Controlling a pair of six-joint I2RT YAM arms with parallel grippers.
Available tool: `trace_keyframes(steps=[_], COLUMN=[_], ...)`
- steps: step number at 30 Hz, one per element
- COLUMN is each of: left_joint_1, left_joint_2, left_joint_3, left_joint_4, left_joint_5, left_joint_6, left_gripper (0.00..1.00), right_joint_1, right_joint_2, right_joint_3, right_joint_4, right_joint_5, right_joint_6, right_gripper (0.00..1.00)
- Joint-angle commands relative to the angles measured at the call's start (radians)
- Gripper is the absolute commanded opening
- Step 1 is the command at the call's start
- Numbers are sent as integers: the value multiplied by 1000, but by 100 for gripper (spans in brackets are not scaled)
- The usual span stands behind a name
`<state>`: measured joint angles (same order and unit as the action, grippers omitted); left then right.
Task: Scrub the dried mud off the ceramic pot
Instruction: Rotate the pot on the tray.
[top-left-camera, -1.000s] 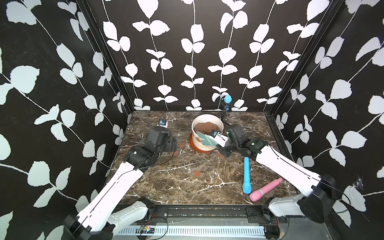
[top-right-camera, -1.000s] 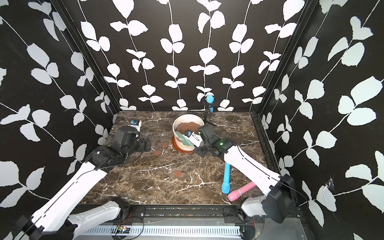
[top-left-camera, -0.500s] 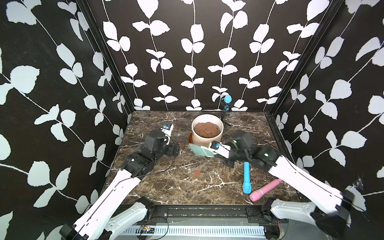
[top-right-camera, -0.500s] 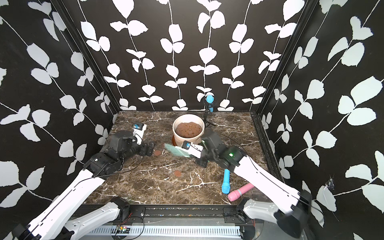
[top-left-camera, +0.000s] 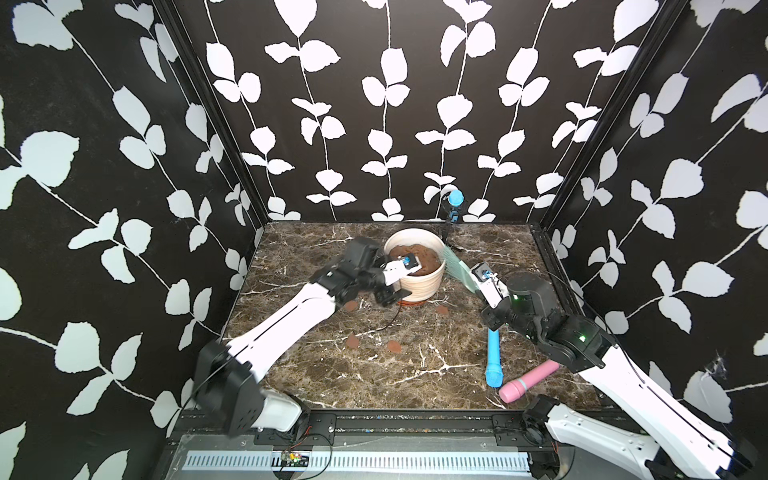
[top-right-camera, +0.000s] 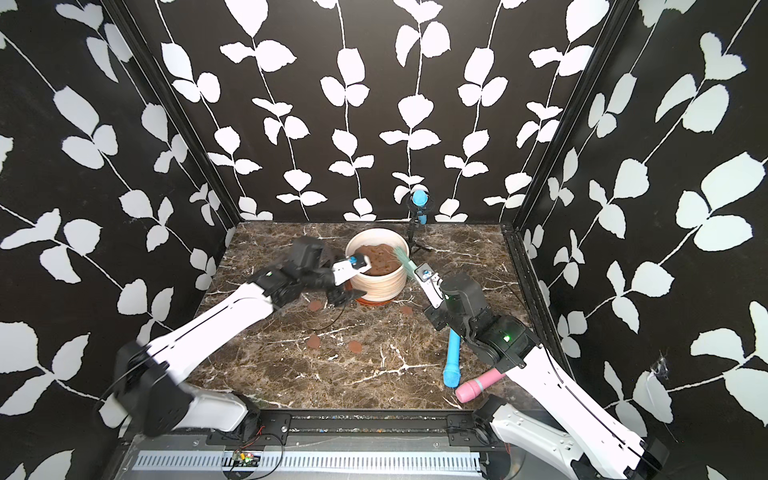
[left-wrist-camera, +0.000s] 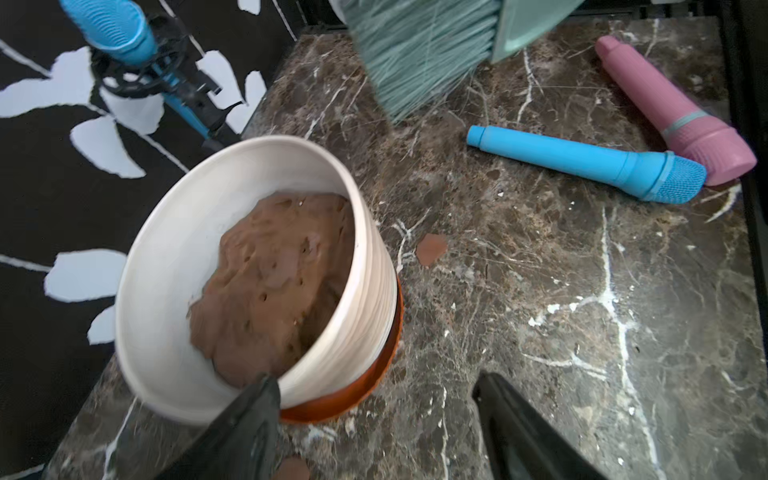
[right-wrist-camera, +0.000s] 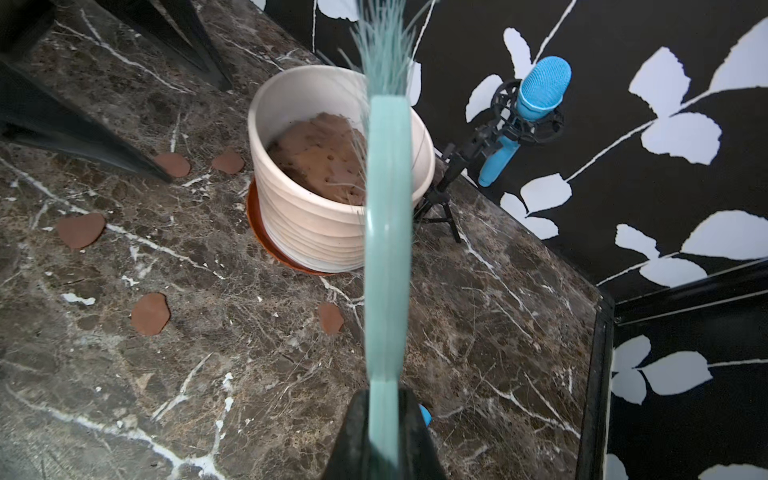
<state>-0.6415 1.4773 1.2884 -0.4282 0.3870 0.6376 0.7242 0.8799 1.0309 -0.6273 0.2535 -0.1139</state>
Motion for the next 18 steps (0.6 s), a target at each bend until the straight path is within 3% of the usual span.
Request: trace_keyframes(steps=[1, 5, 10, 14, 18], left_joint_1=[-4, -5, -4, -5, -6], left_joint_2=[88, 192, 356, 469, 475], left_joint_3=[124, 220, 407, 568, 573], left_joint_4=[-126, -238, -439, -595, -605], left_joint_5=[52, 57, -25, -12, -2], left_joint_6=[160, 244, 291, 268, 249], left_gripper=[72, 74, 73, 57, 46], right_joint_1=[-4, -4, -4, -4, -4], right_joint_2=[-44, -71, -90, -90, -77], right_joint_3=[-8, 4, 16, 35, 42], right_joint_4=[15, -41, -81, -108, -108], right_joint_5=[61, 34, 4, 9, -11], right_joint_6=[53, 48, 64, 62, 58], right_gripper=[0, 0, 0, 0, 0])
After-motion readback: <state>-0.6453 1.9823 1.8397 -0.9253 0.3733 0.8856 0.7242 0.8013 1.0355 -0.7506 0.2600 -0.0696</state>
